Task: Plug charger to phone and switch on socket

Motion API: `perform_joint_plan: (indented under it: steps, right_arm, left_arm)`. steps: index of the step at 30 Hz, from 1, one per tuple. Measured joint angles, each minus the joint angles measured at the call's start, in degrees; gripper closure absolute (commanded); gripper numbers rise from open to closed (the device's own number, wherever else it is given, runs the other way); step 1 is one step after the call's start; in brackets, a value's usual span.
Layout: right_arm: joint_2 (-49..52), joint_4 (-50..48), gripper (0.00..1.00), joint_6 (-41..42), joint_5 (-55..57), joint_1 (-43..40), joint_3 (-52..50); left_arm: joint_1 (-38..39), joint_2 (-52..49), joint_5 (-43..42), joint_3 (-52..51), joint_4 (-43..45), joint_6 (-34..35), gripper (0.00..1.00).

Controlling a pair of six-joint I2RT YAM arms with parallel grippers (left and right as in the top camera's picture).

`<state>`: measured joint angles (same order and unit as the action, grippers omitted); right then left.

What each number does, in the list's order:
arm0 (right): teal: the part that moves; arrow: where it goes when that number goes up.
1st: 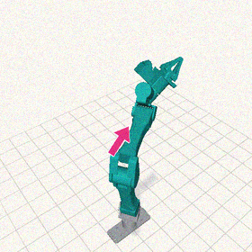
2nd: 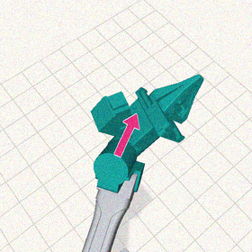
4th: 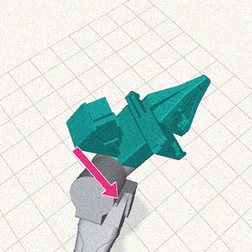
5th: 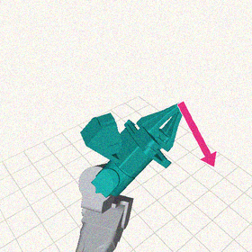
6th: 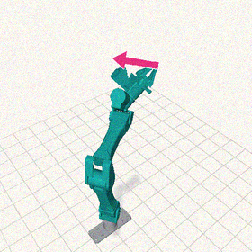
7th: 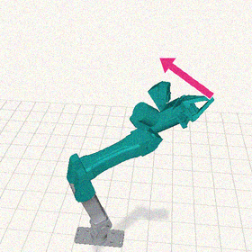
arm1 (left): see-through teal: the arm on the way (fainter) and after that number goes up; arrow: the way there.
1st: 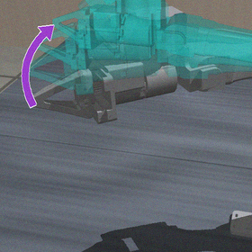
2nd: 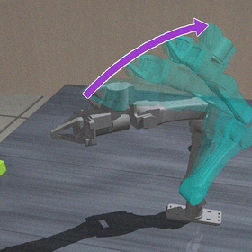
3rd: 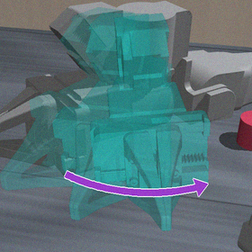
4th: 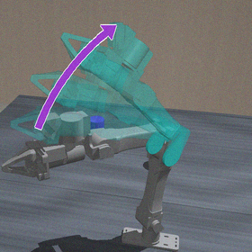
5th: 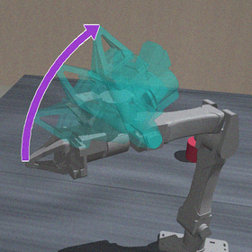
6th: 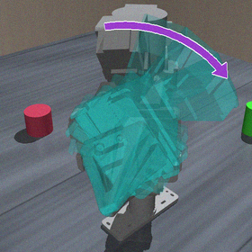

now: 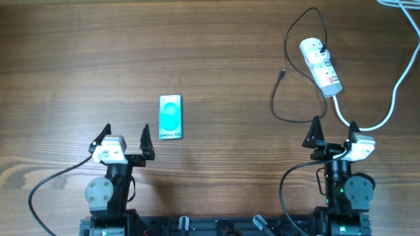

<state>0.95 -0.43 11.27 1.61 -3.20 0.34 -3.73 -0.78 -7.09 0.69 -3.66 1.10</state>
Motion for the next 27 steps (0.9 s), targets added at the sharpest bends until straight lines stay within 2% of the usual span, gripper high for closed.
perform_joint_plan:
  steps: [8, 27]
  right_arm:
    - [0.00, 0.00, 0.00, 0.00, 0.00, 0.66, 0.00]
    - [0.00, 0.00, 0.00, 0.00, 0.00, 0.66, 0.02]
  left_arm:
    - [0.00, 0.00, 0.00, 0.00, 0.00, 4.39, 0.00]
    - [0.00, 0.00, 0.00, 0.00, 0.00, 5.25, 0.00]
